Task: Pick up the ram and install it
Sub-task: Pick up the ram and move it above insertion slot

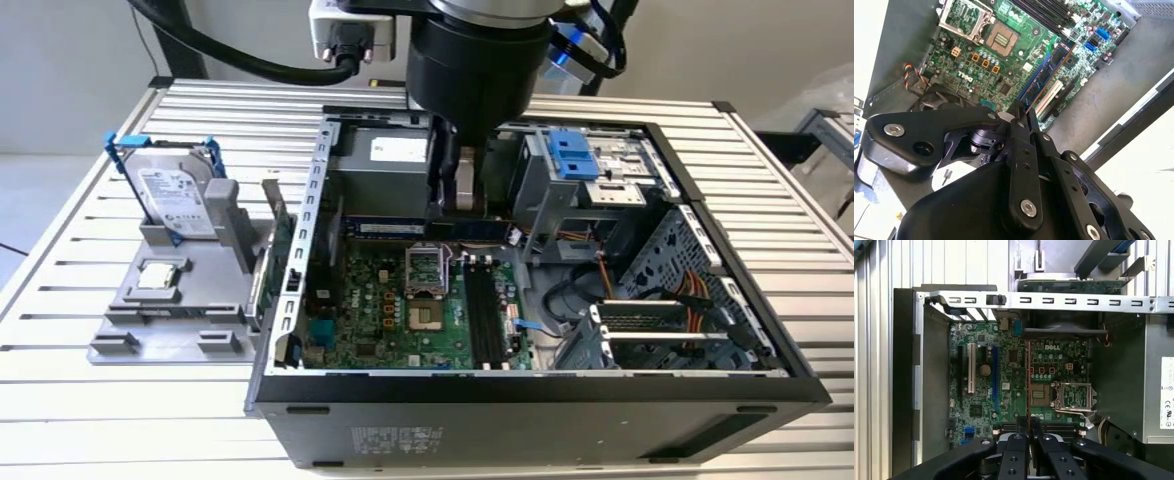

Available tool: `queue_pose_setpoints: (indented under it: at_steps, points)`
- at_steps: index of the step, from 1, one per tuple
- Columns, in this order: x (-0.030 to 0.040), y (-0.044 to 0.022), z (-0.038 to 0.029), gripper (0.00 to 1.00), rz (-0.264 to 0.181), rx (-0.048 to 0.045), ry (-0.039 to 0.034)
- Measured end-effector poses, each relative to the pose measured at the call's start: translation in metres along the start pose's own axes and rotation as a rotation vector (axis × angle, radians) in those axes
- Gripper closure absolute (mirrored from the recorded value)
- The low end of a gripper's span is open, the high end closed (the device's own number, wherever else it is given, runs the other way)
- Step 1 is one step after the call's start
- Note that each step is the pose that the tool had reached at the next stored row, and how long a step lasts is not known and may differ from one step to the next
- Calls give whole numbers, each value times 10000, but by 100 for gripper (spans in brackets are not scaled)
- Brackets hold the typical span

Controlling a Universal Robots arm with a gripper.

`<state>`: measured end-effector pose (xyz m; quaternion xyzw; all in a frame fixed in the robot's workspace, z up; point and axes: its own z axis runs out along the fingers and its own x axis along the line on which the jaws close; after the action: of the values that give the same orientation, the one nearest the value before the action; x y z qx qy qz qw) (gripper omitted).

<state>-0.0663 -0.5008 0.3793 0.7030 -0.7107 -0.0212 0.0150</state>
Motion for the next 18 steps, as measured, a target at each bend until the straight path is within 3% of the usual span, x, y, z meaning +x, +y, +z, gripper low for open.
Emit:
queue_pose_setpoints:
  at_steps: [11, 18]
  points:
    - [-1, -77, -4, 100, 0, 0, 1]
    - [-1, -87, -5, 100, 0, -1, 1]
